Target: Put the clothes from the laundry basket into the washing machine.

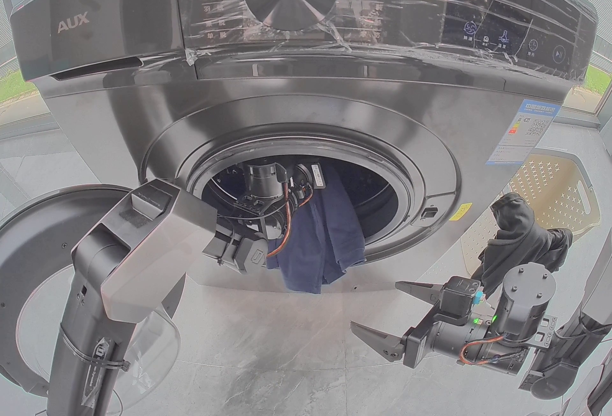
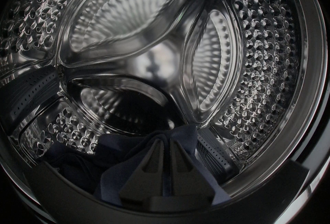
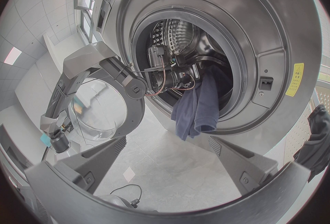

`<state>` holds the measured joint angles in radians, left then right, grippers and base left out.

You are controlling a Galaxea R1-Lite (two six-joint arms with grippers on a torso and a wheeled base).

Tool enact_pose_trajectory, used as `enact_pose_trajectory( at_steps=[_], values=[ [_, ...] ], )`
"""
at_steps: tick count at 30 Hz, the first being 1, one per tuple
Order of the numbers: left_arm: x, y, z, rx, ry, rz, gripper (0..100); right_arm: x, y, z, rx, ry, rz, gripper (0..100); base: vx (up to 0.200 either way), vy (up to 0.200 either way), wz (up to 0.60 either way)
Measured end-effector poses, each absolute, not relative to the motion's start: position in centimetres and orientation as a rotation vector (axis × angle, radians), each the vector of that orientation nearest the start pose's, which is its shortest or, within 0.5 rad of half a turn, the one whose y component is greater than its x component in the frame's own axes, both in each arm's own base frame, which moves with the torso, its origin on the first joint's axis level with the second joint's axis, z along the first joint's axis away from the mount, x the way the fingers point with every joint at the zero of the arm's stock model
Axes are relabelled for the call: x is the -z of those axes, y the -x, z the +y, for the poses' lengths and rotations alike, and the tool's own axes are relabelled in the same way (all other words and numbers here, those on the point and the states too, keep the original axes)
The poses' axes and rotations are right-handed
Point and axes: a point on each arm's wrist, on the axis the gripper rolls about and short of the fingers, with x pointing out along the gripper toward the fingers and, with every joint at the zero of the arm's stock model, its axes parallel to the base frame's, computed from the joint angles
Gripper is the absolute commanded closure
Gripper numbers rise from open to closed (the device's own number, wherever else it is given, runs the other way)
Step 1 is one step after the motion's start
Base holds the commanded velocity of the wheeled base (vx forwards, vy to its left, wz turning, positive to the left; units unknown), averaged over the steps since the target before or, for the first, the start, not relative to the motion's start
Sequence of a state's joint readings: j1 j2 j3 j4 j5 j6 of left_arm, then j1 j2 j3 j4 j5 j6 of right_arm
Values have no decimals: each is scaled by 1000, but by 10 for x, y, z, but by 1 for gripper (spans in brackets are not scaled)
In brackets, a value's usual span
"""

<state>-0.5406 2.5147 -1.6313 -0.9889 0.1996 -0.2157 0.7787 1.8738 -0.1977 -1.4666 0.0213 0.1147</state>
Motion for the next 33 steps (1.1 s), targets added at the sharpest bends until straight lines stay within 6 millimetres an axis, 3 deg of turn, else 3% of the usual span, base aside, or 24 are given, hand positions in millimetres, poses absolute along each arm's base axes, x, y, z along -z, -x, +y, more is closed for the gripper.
enact_pose_trajectory(
  at_steps=[1,2,9,18,25,26,33],
  values=[
    [-100,-443,-261,350,252,-63,100,-83,-175,173,-784,-29,245,0,0,0,0],
    [-99,-443,-261,350,252,-63,0,-83,-175,174,-783,-29,246,0,0,0,0],
    [-87,-437,-262,357,237,-15,0,-83,-176,173,-782,-29,245,0,0,0,0],
    [-53,-400,-265,471,168,172,0,-83,-175,173,-781,-28,246,0,0,0,0],
    [-39,-381,-269,522,127,244,0,-83,-175,174,-783,-28,247,0,0,0,0],
    [-38,-380,-269,522,121,246,100,-83,-175,174,-783,-28,247,0,0,0,0],
    [-45,-389,-270,508,132,210,100,-83,-175,174,-783,-28,247,0,0,0,0]
  ],
)
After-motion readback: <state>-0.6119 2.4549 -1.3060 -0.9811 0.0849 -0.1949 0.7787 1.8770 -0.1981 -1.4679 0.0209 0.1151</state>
